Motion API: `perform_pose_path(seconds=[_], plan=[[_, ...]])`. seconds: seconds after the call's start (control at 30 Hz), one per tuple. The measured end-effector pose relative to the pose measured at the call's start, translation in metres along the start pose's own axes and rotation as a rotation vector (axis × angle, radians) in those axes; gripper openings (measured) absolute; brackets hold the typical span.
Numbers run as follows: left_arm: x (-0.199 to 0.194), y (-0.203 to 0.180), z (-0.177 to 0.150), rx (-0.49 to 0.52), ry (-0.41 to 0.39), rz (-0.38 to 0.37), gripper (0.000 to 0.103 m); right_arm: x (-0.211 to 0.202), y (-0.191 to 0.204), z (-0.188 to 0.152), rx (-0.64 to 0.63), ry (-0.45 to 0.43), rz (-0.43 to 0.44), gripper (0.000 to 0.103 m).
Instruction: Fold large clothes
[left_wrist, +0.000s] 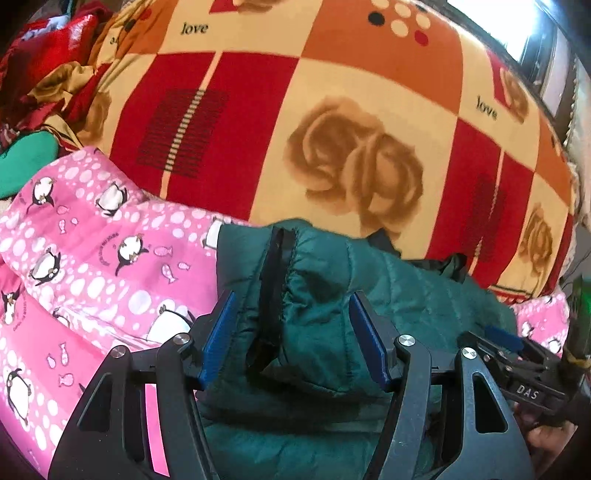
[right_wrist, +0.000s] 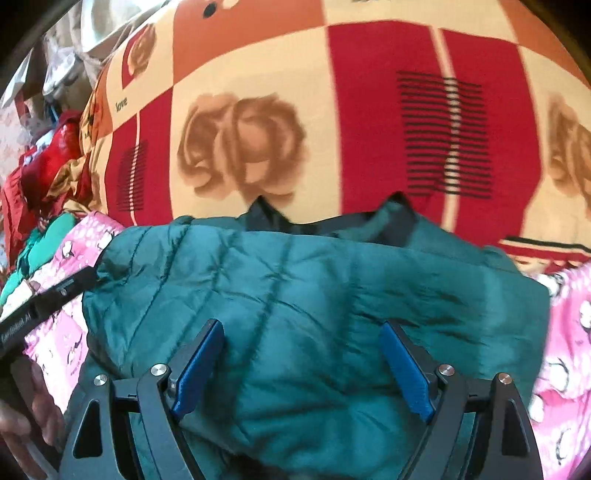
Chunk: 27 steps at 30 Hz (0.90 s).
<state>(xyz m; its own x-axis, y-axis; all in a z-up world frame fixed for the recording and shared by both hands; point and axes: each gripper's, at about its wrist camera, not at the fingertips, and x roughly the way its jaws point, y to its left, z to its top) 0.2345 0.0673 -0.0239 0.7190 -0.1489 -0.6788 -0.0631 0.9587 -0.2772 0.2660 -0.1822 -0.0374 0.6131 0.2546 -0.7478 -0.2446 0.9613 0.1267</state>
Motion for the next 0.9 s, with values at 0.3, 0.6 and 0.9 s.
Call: perform_pose_path(seconds=[0.3, 0.6, 0.9], plan=[[0.037, -0.005, -0.017, 0.067, 0.097, 0.109, 0.066, 0.034, 0.012, -0.015, -0.050, 0.035, -0.063, 0.088], [0.040, -0.006, -0.021, 0.072, 0.095, 0.121, 0.069, -0.032, -0.047, -0.010, 0.039, -0.093, -0.102, 0.087], [0.039, -0.018, -0.025, 0.104, 0.080, 0.096, 0.079, 0.008, -0.129, -0.027, 0.190, 0.052, -0.178, 0.087]])
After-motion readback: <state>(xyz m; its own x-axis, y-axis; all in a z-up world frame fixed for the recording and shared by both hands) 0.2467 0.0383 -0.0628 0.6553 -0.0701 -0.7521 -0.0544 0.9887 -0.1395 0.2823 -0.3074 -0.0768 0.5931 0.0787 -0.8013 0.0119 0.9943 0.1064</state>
